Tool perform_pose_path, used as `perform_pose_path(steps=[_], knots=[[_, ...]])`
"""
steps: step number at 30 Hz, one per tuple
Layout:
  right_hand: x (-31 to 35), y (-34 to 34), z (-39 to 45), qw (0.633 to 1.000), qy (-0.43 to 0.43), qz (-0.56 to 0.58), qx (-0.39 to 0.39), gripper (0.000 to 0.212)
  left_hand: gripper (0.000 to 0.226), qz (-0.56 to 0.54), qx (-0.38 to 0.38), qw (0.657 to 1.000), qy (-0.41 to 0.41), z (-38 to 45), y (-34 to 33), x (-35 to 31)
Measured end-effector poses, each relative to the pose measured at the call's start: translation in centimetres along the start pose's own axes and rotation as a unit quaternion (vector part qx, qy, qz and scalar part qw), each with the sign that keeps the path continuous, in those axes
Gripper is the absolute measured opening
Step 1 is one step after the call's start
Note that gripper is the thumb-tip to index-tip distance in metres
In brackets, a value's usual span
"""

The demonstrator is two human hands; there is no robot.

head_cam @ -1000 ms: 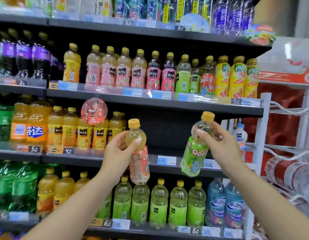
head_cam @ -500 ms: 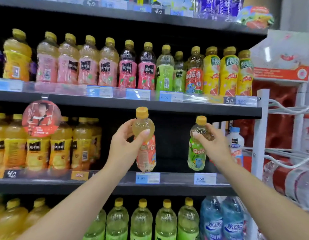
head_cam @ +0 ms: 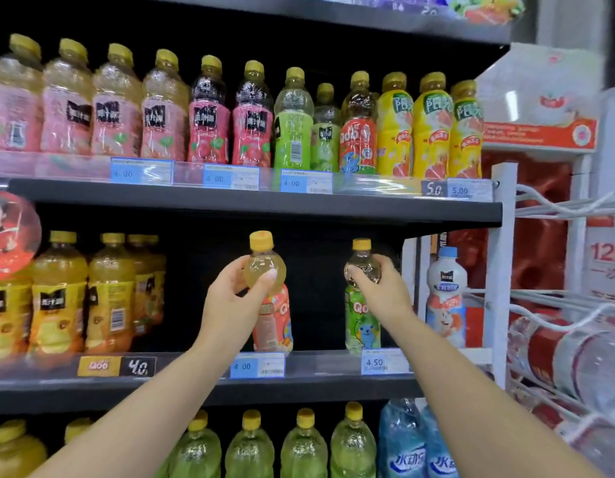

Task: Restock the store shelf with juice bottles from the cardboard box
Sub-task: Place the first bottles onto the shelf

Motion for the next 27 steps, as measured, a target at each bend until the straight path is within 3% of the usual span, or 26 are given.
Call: perform_pose_path(steps=[5, 10, 15, 20, 23, 27], knots=[[-1.2, -0.1, 0.7, 0.999, -0.034, -0.010, -0.003, 0.058, 0.033, 0.046, 0.028, 0.997, 0.047, 1.5, -2.4, 1.4], [-2.1, -0.5, 0.6, 0.998, -0.056, 0.020, 0.004, 0.066, 0.040, 0.081, 0.109, 0.987, 0.089, 3.5, -5.2, 2.4], [-2.3, -1.4, 0.3, 0.997, -0.067, 0.046, 0.000, 0.065, 0.046, 0.090, 0.133, 0.983, 0.088, 4.1, -6.2, 3.3], [-3.6, -1.7, -0.4, 0.997, -0.045, 0.059, 0.039, 0.098, 0.043, 0.095, 0.126, 0.983, 0.088, 3.4, -5.9, 3.4], [-4.4, -1.6, -1.2, 0.998, -0.038, -0.002, 0.049, 0.110, 0.043, 0.134, 0.142, 0.976, 0.097, 2.2, -5.7, 4.2], [-4.7, -0.5, -1.9, 0.998, -0.018, -0.054, 0.028, 0.090, 0.045, 0.253, 0.127, 0.955, 0.086, 0.6, -5.2, 5.9]])
Point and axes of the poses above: each hand's wrist, its own z-axis towards the middle knuckle, its own y-axis out of the back of the hand, x = y × z, the point moved 9 cm from there along z, towards the middle knuckle, and after that the axes turned 4 degrees about z, right-handed, at the moved point
